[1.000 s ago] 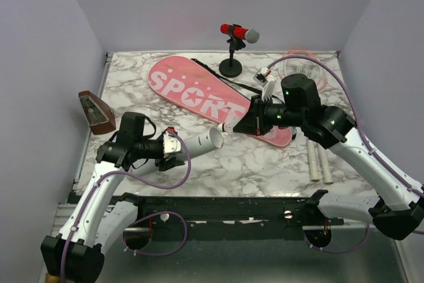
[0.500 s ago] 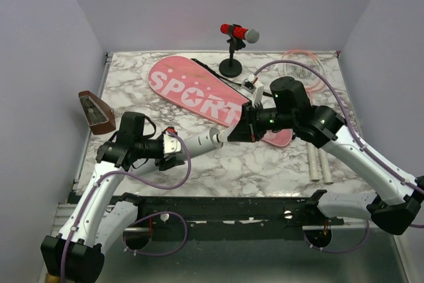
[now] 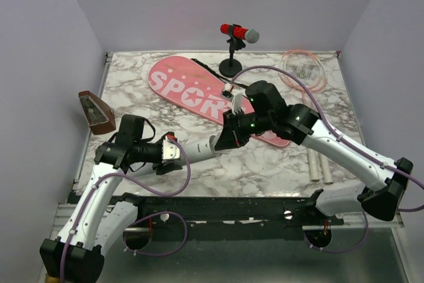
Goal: Pack up the badminton gear
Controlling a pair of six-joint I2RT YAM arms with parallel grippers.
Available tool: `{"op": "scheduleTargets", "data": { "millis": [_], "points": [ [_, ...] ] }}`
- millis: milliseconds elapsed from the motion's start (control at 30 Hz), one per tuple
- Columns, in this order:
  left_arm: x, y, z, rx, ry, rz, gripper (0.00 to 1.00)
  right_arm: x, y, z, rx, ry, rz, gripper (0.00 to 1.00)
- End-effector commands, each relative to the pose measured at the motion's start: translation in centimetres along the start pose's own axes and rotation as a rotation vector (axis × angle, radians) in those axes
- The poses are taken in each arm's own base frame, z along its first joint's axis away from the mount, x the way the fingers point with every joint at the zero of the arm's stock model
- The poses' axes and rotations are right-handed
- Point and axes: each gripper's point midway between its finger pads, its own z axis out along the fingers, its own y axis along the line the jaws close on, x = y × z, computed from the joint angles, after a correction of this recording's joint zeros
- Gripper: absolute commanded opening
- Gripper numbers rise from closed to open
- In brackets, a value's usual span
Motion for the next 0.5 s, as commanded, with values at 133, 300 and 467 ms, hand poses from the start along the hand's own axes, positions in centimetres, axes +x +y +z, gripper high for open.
{"op": "scheduleTargets", "data": {
  "millis": [133, 300, 467],
  "points": [
    [-1.9, -0.4, -0.4, 0.017, -0.058, 0.079, 0.54, -1.7, 1.9, 0.4, -0.070, -0.077, -0.029, 0.35],
    [-1.9, -0.6, -0.3, 0.018, -0.062, 0.081, 0.54, -2.4, 2.7, -1.9, -0.048, -0.158, -0.035, 0.56],
    [-1.9, -0.5, -0.3, 0.017, -0.065, 0.078, 0.54, -2.8, 2.7, -4.0, 0.013, -0.199, -0.044, 0.57]
  ]
}}
